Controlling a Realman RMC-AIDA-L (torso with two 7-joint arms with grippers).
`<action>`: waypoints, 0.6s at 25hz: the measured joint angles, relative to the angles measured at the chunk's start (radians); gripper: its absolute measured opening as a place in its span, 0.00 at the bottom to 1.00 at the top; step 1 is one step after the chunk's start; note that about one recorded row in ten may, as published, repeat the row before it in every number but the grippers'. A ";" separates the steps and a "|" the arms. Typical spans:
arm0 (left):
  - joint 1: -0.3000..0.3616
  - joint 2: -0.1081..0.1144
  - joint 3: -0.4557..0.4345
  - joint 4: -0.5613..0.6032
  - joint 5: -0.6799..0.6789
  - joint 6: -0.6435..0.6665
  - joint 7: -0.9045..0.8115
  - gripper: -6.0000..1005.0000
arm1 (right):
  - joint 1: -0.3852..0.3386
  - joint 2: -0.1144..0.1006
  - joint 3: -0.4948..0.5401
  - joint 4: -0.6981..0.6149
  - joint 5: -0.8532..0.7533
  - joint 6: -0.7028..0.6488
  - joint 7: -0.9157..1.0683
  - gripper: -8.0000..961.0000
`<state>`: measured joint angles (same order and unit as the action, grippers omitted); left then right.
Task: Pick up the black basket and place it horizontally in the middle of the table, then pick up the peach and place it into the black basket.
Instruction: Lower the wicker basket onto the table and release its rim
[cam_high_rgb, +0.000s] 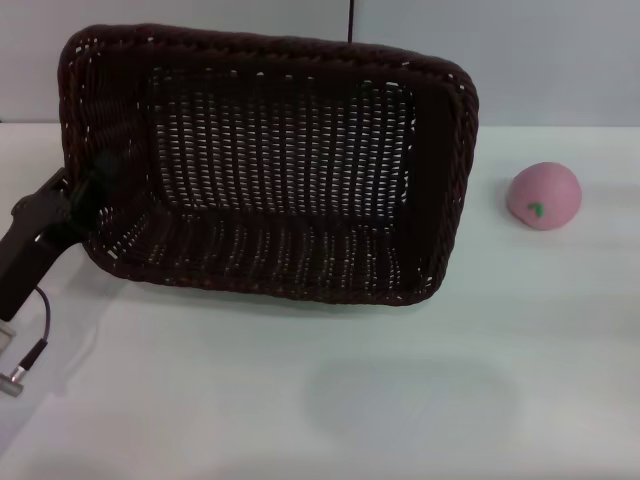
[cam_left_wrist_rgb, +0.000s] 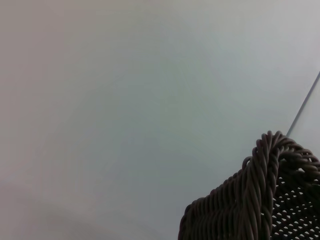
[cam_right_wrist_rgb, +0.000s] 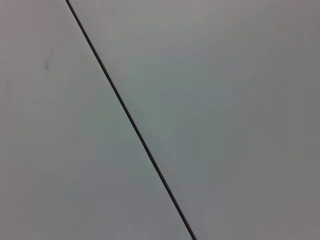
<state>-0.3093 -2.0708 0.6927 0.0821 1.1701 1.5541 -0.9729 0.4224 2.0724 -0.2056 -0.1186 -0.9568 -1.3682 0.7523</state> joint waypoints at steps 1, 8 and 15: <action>0.000 0.000 0.000 0.000 0.000 0.000 0.000 0.26 | 0.000 0.000 0.000 0.000 0.000 0.000 0.000 0.77; 0.007 -0.002 -0.012 -0.101 -0.015 0.033 0.121 0.27 | -0.001 0.000 0.000 0.000 -0.001 0.000 0.001 0.77; 0.024 -0.002 -0.013 -0.125 -0.015 0.059 0.147 0.27 | -0.003 0.000 0.000 0.002 0.000 0.000 0.001 0.77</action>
<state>-0.2854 -2.0725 0.6796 -0.0430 1.1551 1.6133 -0.8256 0.4192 2.0724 -0.2055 -0.1166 -0.9573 -1.3681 0.7531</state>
